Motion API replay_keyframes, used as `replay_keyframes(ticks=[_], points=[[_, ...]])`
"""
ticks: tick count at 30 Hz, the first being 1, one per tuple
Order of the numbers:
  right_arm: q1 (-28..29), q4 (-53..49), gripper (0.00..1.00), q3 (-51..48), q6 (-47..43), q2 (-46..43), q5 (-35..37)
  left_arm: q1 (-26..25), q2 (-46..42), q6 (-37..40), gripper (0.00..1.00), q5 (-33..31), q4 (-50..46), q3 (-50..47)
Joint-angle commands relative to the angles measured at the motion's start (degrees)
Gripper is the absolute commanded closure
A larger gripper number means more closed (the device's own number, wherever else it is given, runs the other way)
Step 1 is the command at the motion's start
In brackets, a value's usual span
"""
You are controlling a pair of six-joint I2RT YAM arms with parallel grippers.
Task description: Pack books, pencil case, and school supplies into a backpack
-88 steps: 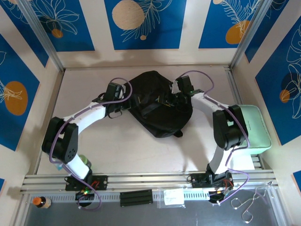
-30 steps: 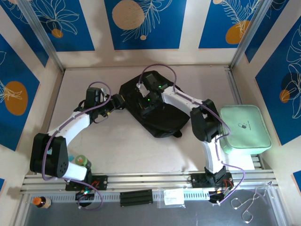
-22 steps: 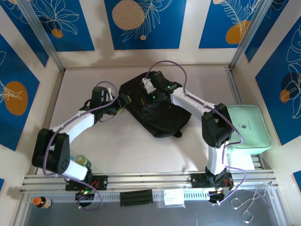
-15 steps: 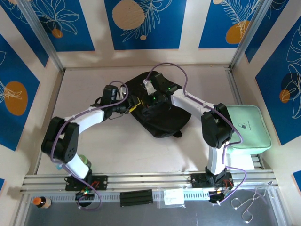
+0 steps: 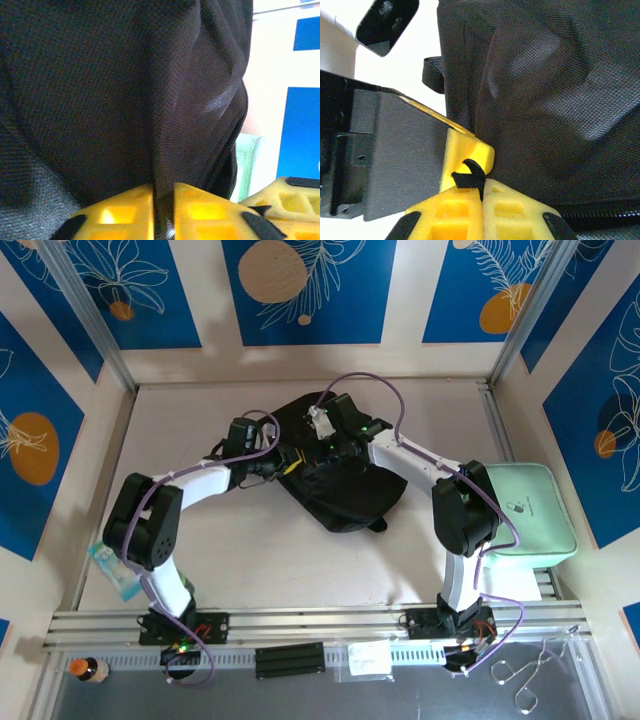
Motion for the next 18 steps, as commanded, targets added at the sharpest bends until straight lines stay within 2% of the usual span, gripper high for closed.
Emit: replay_keyframes(ticks=[1, 2, 6, 10, 15, 18], points=[[-0.23, 0.24, 1.0, -1.31, 1.16, -3.0, 0.77, -0.33, 0.98, -0.21, 0.95, 0.73, 2.03, 1.84], [-0.23, 0.22, 1.0, -1.67, 1.61, -3.34, 3.75, -0.33, 0.99, 0.14, 1.0, 0.48, 1.7, 1.89], [-1.71, -0.29, 1.0, -2.86, 3.65, -4.01, 13.89, -0.27, 0.55, 1.98, 1.0, -1.6, -0.54, 1.43], [-4.96, -0.53, 1.0, -2.19, 4.33, -2.62, 15.95, -0.15, 0.07, 3.68, 1.0, -3.27, -3.56, 1.35], [-8.68, -4.57, 1.0, 3.37, 5.9, 1.53, 19.32, -0.03, -1.15, 5.02, 1.0, -4.46, -5.36, 0.57], [-10.89, -6.06, 1.0, 5.53, 8.06, 3.52, 18.84, 0.03, -1.64, 5.61, 1.0, -4.73, -5.96, 0.39]])
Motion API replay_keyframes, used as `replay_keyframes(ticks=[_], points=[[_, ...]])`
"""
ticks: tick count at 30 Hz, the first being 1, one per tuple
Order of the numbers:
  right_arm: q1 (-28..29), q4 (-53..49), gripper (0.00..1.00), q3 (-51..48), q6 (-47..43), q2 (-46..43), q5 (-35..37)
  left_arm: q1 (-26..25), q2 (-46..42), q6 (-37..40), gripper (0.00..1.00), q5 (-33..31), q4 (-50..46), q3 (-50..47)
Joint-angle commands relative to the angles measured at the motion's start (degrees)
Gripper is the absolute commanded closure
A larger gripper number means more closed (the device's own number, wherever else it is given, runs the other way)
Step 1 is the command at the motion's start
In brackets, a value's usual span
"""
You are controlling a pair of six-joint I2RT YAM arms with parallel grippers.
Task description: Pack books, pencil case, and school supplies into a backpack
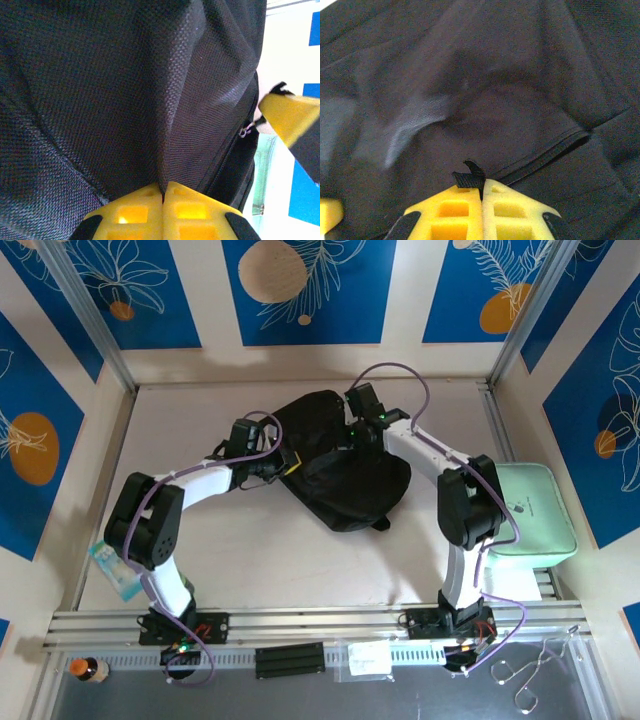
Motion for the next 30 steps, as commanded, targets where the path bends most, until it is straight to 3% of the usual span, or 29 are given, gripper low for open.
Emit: replay_keyframes(ticks=[1, 7, 10, 15, 21, 25, 30], points=[[-2.96, -2.75, 1.0, 3.22, 2.92, 1.72, 4.76, 0.18, -1.82, 2.43, 1.0, -2.69, -4.18, 0.21], [-4.68, -4.27, 1.0, 5.24, 4.31, 2.65, 6.5, 0.2, -2.0, 3.43, 1.0, -2.59, -5.44, 0.75], [-4.23, -3.73, 1.0, 5.54, 3.06, 1.79, 3.77, 0.2, -1.79, 3.54, 1.0, -2.63, -5.4, 0.86], [1.22, -0.8, 1.0, 3.18, -1.89, -1.18, -4.51, 0.17, -0.62, 3.62, 1.0, -1.1, -4.72, 1.69], [6.56, 1.23, 1.0, -0.4, -3.72, -4.11, -9.11, 0.18, -0.2, 4.4, 1.0, -0.92, -5.3, 2.27], [6.11, 2.31, 1.0, -2.6, -2.98, -6.46, -7.65, 0.26, -0.07, 5.08, 1.0, -1.55, -6.12, 2.22], [3.56, 0.46, 1.0, -2.91, 0.89, -7.99, 2.86, 0.35, 0.12, 5.78, 1.0, -4.1, -7.91, 1.71]])
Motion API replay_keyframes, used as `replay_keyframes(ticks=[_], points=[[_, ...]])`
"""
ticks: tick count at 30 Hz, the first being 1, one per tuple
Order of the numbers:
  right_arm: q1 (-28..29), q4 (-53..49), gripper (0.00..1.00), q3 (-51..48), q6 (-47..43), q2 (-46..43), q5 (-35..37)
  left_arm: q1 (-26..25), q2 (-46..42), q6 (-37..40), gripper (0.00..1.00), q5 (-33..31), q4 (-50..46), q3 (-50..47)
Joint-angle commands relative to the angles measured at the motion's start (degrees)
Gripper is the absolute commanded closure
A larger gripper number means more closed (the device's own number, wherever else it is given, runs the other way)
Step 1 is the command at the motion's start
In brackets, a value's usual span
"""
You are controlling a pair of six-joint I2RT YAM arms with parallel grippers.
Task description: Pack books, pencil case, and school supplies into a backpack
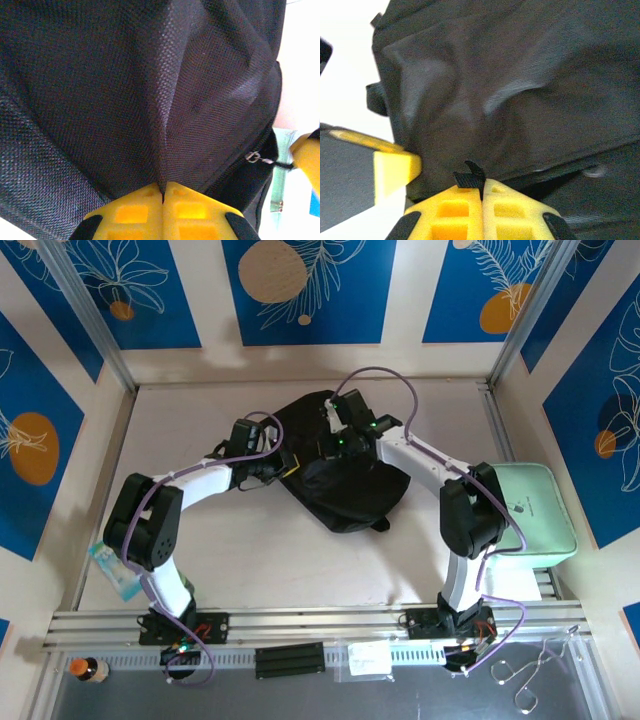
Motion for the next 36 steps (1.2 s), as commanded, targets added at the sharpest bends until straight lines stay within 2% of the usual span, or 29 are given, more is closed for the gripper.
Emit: replay_keyframes(ticks=[1, 3, 11, 17, 22, 30, 36], points=[[-2.12, -0.28, 1.0, -0.15, 3.5, -3.71, 7.02, 0.63, 0.52, 1.78, 1.0, -3.03, -3.48, 0.78], [-3.34, -0.99, 1.0, -0.65, 5.98, -3.97, 9.21, 0.73, 0.87, 2.07, 1.0, -3.36, -3.97, 0.67], [-7.81, -3.52, 1.0, -0.17, 14.31, -0.93, 9.78, 0.73, 1.86, 2.89, 1.0, -2.44, -4.33, 1.15], [-11.0, -5.25, 1.0, 4.88, 14.29, 3.15, 11.44, 0.73, 2.38, 3.37, 1.0, -2.03, -4.92, 1.76], [-14.35, -5.92, 1.0, 9.19, 13.2, 8.37, 9.66, 0.73, 2.65, 3.59, 1.0, -1.65, -4.96, 2.11], [-16.26, -8.48, 1.0, 14.14, 12.79, 13.0, 11.42, 0.73, 3.44, 4.76, 1.0, -1.68, -6.59, 3.85], [-15.35, -7.01, 1.0, 10.81, 10.94, 9.96, 1.37, 2.47, 3.79, 9.34, 1.0, -5.29, -11.45, 8.46]])
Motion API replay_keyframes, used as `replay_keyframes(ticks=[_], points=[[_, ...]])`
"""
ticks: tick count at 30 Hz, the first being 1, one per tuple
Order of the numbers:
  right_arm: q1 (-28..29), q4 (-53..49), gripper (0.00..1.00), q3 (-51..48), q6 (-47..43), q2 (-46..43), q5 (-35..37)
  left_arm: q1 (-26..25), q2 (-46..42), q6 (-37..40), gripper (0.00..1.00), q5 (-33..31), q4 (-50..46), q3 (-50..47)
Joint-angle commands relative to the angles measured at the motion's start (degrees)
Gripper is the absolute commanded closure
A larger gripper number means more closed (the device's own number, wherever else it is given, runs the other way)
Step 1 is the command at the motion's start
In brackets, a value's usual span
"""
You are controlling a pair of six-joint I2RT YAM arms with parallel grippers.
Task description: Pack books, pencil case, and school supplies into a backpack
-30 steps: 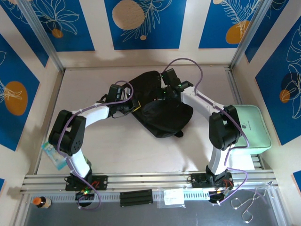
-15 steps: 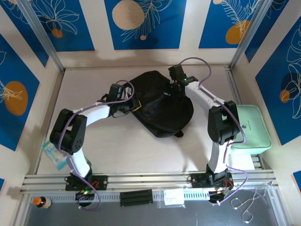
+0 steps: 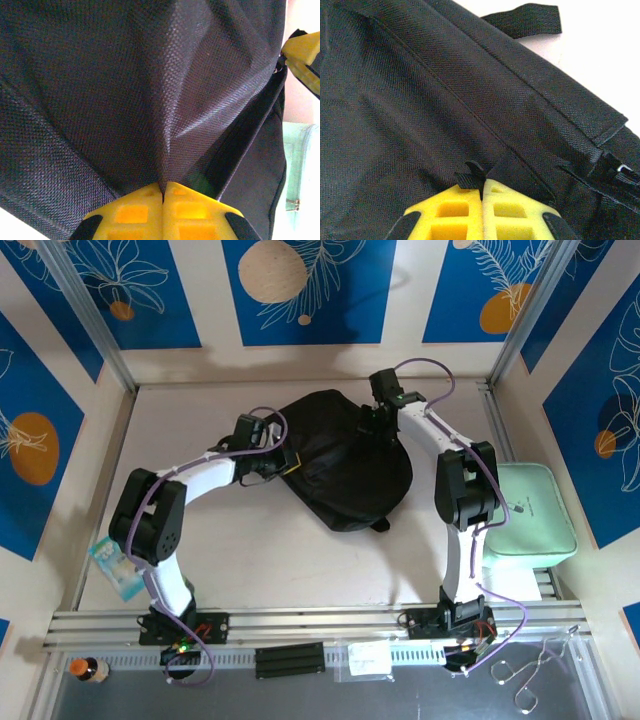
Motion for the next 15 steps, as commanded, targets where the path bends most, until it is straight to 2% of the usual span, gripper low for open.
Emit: replay_keyframes(ticks=[1, 5, 10, 11, 13, 15], points=[[-1.05, 0.75, 1.0, -2.76, -1.18, -3.56, -3.81, 3.09, 1.21, 4.79, 1.0, -5.14, -6.2, 3.94], [0.17, 4.76, 1.0, -9.08, 0.55, -7.6, -12.58, 7.06, 1.98, 7.83, 1.0, -8.24, -8.0, 8.8], [2.0, 8.06, 0.99, -11.45, 1.5, -8.69, -19.13, 9.96, 3.48, 10.02, 1.0, -10.25, -7.83, 12.68], [2.28, 8.2, 0.97, -11.17, 1.5, -8.47, -19.45, 10.34, 3.61, 10.26, 1.0, -10.41, -7.88, 13.04], [2.32, 8.12, 0.9, -10.85, 1.58, -8.58, -18.74, 10.9, 3.39, 10.57, 0.91, -11.05, -8.27, 13.24], [2.23, 8.35, 0.77, -11.06, 1.52, -9.75, -17.31, 11.08, 2.25, 10.97, 0.8, -12.15, -9.03, 12.93]])
